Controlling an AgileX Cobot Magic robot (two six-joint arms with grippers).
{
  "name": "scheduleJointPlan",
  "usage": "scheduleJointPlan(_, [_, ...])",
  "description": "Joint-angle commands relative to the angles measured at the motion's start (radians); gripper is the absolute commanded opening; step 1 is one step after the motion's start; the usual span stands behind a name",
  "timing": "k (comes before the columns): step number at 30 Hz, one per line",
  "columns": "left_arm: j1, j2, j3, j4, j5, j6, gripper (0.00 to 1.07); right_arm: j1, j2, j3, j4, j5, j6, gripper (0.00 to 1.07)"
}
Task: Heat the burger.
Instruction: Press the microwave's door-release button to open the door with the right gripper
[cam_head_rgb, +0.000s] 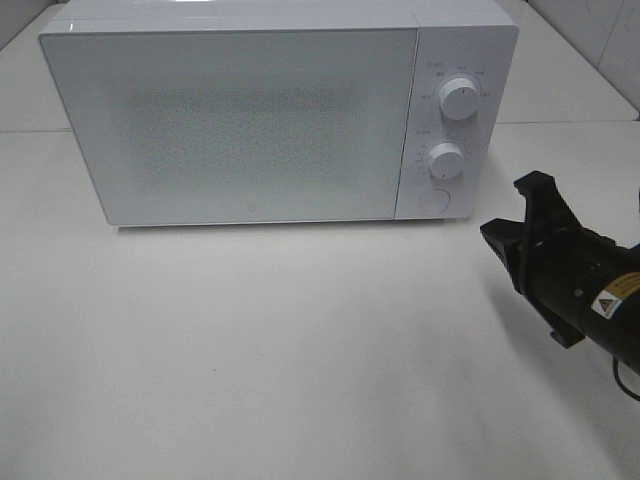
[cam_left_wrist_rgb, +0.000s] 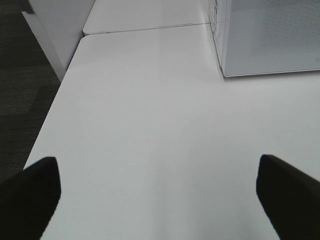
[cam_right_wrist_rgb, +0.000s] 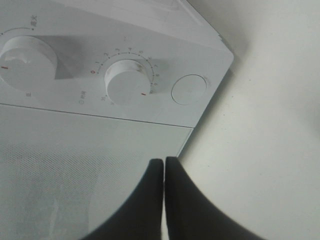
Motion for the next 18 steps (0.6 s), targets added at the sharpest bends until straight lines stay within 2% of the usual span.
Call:
scheduleJointPlan(1, [-0.004,-0.020,0.001,0.000,-0.005,-0.003,1.00,0.025,0.042,-0.063,0.042,0.012,0.039,0.00])
scheduleJointPlan(11, [-0.004,-0.020,0.001,0.000,-0.005,-0.003,1.00,0.025,0.190,-0.238,0.061,0.049,0.189,0.00])
scheduleJointPlan(18, [-0.004,-0.020,0.001,0.000,-0.005,-0.003,1.00,0.025,0.246,-0.297,0.115,0.073,0.196,0.00])
